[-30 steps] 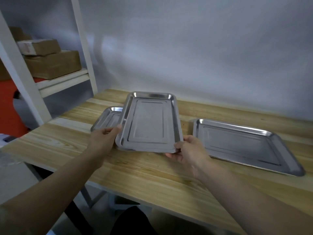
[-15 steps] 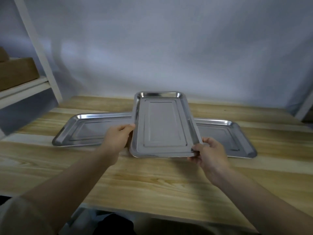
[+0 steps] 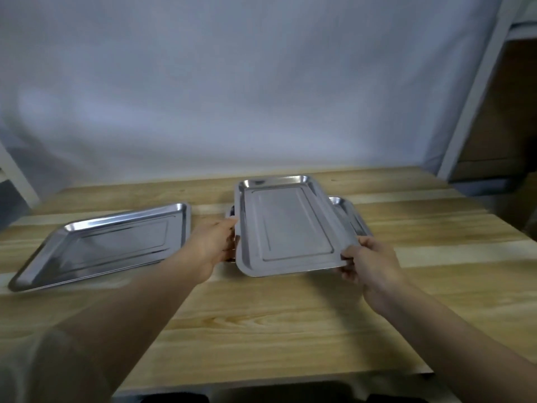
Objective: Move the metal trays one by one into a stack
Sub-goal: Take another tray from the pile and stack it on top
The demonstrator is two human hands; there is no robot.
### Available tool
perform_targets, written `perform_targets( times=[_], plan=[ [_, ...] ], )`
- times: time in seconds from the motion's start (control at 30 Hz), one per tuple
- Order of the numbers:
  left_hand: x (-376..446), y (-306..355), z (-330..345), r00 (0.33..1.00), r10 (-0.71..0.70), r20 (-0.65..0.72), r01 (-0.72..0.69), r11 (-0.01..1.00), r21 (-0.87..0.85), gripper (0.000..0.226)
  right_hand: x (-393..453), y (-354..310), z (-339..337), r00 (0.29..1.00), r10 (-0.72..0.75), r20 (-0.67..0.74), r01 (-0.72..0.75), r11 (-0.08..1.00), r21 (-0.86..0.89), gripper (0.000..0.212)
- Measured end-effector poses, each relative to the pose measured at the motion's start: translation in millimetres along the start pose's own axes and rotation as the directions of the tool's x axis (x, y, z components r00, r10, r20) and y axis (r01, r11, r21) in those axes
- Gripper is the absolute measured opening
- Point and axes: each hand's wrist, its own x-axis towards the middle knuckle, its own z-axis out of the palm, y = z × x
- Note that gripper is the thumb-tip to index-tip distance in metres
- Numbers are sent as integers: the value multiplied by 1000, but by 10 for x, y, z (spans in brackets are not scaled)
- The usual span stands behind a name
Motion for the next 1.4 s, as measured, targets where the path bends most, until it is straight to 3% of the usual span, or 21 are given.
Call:
perform_targets(
  times=[0.43, 0.57, 0.63, 0.77, 0.9, 1.03, 1.17, 1.33, 1.4],
  plan=[
    [15, 93, 321, 995, -79, 63, 87, 987, -131, 25, 144, 1, -314, 1000, 21, 0, -21, 1000, 20, 17],
    [-32, 103, 368, 993, -95, 65, 104, 981, -166, 26, 166, -66, -319, 1000, 0, -8, 1, 995, 99, 10],
    [-74, 115, 407, 991, -99, 90, 118, 964, -240, 28, 163, -104, -301, 1000, -25, -2, 25, 981, 191, 20],
    [-118, 120, 478, 980, -109, 164, 171, 886, -431, 30, 67, -167, -227, 989, -92, 114, 56, 956, 287, 28],
    [-173, 118, 540, 976, -98, 195, 188, 834, -519, 27, 19, -126, -145, 978, -66, 199, 6, 957, 290, 34],
    [-229, 116, 585, 973, -125, 192, 211, 817, -537, 19, -12, -101, -52, 965, -22, 261, -69, 940, 335, 35],
    [-239, 55, 553, 973, -120, 195, 203, 850, -487, 27, 4, -142, 25, 983, 1, 182, -71, 922, 382, 24],
    [-136, 4, 264, 990, -138, -22, 104, 830, -548, 24, 72, -204, -35, 997, 18, 73, -42, 935, 353, 28],
    [-68, -11, 96, 984, -137, -118, 50, 834, -550, 35, 109, -203, -96, 999, 27, 47, -42, 938, 345, 28]
  ],
)
